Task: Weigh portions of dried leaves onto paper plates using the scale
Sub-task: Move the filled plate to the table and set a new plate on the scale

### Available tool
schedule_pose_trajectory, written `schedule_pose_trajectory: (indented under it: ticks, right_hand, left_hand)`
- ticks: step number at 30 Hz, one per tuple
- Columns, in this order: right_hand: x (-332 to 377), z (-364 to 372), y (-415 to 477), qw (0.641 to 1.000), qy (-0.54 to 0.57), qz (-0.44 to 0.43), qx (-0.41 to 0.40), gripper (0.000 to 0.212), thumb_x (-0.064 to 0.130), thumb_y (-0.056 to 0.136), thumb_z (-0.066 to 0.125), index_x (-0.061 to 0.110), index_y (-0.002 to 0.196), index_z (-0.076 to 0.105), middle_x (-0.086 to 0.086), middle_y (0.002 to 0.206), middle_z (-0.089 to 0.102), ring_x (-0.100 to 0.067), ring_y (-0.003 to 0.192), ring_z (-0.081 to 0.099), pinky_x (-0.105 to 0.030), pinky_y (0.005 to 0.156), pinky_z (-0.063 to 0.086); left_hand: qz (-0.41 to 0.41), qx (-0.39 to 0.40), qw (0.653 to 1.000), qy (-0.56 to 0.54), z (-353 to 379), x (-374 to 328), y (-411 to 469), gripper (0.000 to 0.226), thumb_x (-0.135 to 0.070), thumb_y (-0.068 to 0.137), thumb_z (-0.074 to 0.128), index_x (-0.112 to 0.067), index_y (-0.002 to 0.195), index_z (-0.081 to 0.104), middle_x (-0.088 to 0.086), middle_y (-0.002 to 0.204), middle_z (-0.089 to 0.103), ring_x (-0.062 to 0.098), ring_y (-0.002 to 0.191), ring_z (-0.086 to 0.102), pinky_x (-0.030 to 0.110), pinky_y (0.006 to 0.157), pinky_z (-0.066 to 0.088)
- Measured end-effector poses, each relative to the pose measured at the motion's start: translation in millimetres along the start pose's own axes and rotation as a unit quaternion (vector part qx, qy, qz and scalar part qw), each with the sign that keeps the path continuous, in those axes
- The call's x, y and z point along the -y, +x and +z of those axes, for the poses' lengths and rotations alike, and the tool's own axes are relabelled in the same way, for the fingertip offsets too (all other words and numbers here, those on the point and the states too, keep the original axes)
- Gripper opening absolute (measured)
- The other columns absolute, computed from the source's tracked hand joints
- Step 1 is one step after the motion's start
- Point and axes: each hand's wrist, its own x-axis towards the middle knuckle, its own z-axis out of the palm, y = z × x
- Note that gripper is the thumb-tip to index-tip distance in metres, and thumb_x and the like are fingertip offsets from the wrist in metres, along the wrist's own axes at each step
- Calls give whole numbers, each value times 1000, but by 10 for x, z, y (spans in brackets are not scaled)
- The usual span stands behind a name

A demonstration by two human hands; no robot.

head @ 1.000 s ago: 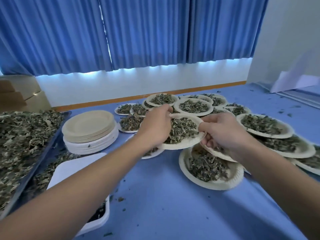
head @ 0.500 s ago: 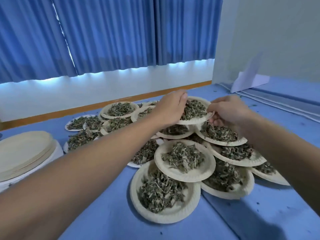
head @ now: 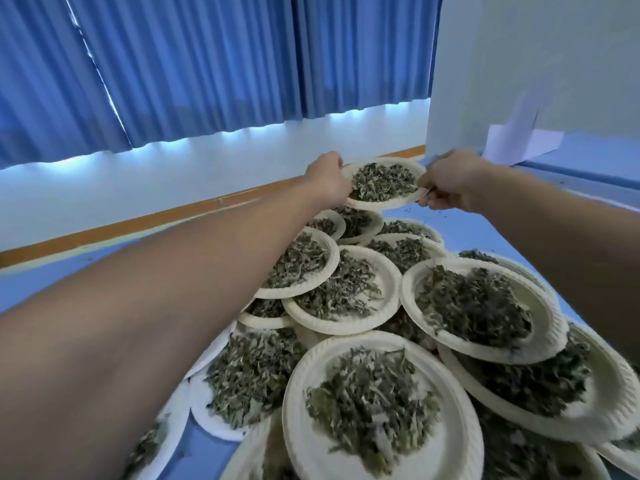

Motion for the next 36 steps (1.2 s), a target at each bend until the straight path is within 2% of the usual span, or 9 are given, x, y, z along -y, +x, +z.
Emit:
schedule_pose_trajectory:
  ticks: [4, 6, 9, 14, 18, 21, 27, 32, 36]
  right_hand:
    - [-88, 270, 293, 998, -17, 34, 54, 16, 0, 104, 51, 0, 89, 51, -15, 50, 61, -11, 32, 58, -21, 39, 51]
    - [-83, 413, 390, 997, -20, 33, 69, 14, 0, 103, 54, 0, 89, 51, -14, 54, 61, -12, 37, 62, -23, 41, 53]
    - [-59, 603, 467, 995, -50, 27, 81, 10, 1, 101, 57, 0, 92, 54, -14, 58, 59, -11, 35, 59, -19, 36, 47]
    - [-97, 681, 546, 987, -146, 1, 66, 23, 8, 97, 64, 0, 76, 60, -14, 58, 58, -14, 32, 45, -18, 39, 33]
    - [-138, 443, 534, 980, -185, 20, 69, 29, 12, 96, 65, 4, 68, 60, -10, 58, 59, -16, 39, 41, -18, 46, 26]
    - [-208, 163, 472, 971, -222, 50, 70, 37, 11, 93, 65, 8, 60, 50, -7, 52, 49, -17, 42, 30, -20, 46, 21]
    - [-415, -203, 363, 966, -243, 81, 41, 35, 10, 89, 71, 7, 60, 51, -7, 48, 44, -17, 37, 25, -20, 43, 19]
    - [-484, -229, 259, 965, -239, 93, 52, 31, 18, 89, 75, 4, 66, 60, -15, 69, 52, -21, 50, 28, -23, 48, 22]
    - [-462, -168, 192, 966, -250, 71, 20, 31, 22, 93, 70, 1, 71, 64, -14, 64, 58, -21, 45, 33, -23, 46, 26]
  left_hand:
    - [-33, -6, 999, 26, 109, 275, 250, 47, 2, 91, 55, -11, 136, 50, 13, 136, 54, 28, 105, 54, 40, 93, 53]
    - [-42, -2, 998, 42, 88, 441, 335, 50, 3, 89, 57, -12, 137, 51, 12, 135, 55, 26, 101, 52, 36, 88, 52]
    - [-59, 9, 997, 55, 48, 669, 415, 50, 3, 88, 58, -11, 136, 51, 11, 133, 56, 25, 103, 52, 35, 93, 51]
    - [-50, 19, 998, 40, 77, 820, 453, 48, 1, 91, 57, -8, 138, 51, 13, 138, 55, 29, 125, 54, 38, 106, 46]
    - [-21, 14, 1000, -13, 145, 710, 469, 48, 4, 89, 59, -11, 134, 55, 10, 135, 58, 25, 121, 57, 34, 99, 50]
    - [1, 46, 998, -32, 236, 534, 408, 45, 4, 90, 64, -9, 133, 56, 11, 134, 59, 25, 117, 58, 31, 91, 50]
    - [32, 67, 997, -17, 425, 340, 240, 44, 9, 87, 64, -11, 127, 60, 14, 126, 62, 29, 106, 62, 39, 82, 55]
    - [22, 86, 996, 18, 463, 306, 103, 38, 5, 88, 67, -11, 122, 60, 12, 116, 64, 29, 103, 63, 45, 91, 56]
    - [41, 83, 995, 37, 363, 290, 18, 34, -3, 94, 64, -9, 128, 60, 11, 125, 62, 28, 108, 62, 41, 95, 53]
